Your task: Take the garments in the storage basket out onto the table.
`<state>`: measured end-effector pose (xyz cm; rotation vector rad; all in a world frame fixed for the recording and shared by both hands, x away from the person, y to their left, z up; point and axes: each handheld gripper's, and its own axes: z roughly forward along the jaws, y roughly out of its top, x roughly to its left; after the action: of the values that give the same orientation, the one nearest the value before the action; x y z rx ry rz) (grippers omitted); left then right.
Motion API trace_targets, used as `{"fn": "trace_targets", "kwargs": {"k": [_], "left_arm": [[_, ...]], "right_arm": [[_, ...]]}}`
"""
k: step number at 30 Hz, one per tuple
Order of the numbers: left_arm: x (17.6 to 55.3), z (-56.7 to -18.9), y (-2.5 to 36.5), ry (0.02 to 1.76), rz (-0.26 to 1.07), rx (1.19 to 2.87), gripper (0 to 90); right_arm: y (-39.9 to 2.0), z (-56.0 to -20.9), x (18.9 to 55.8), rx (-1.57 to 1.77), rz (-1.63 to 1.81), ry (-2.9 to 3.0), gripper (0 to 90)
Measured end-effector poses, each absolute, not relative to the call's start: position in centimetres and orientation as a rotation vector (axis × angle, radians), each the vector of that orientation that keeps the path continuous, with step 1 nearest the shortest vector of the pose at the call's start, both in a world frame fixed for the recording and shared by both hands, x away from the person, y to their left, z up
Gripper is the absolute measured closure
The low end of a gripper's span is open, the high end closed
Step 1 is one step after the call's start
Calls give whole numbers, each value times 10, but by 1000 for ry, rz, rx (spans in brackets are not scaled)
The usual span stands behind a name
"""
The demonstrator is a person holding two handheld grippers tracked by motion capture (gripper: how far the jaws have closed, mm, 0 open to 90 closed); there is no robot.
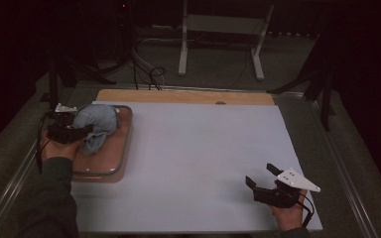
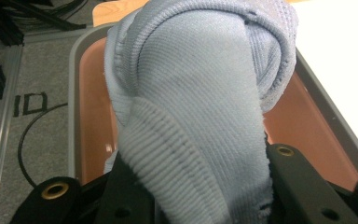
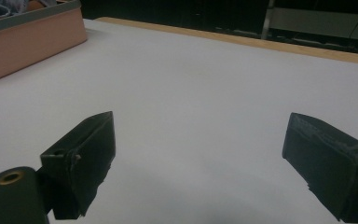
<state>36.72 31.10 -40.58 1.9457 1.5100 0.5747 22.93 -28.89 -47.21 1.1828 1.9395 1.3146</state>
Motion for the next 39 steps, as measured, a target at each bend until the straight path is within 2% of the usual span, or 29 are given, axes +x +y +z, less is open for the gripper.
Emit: {"fn": "trace_targets", "kwargs": {"k": [15, 39], "left_arm": [[363, -400, 312, 1449, 503, 1924, 677], [352, -386, 314, 1346, 393, 1788, 677]], "right_arm": [[-289, -472, 229, 1183, 1315, 1938, 96], [-289, -472, 229, 1183, 1317, 1938, 97]]}}
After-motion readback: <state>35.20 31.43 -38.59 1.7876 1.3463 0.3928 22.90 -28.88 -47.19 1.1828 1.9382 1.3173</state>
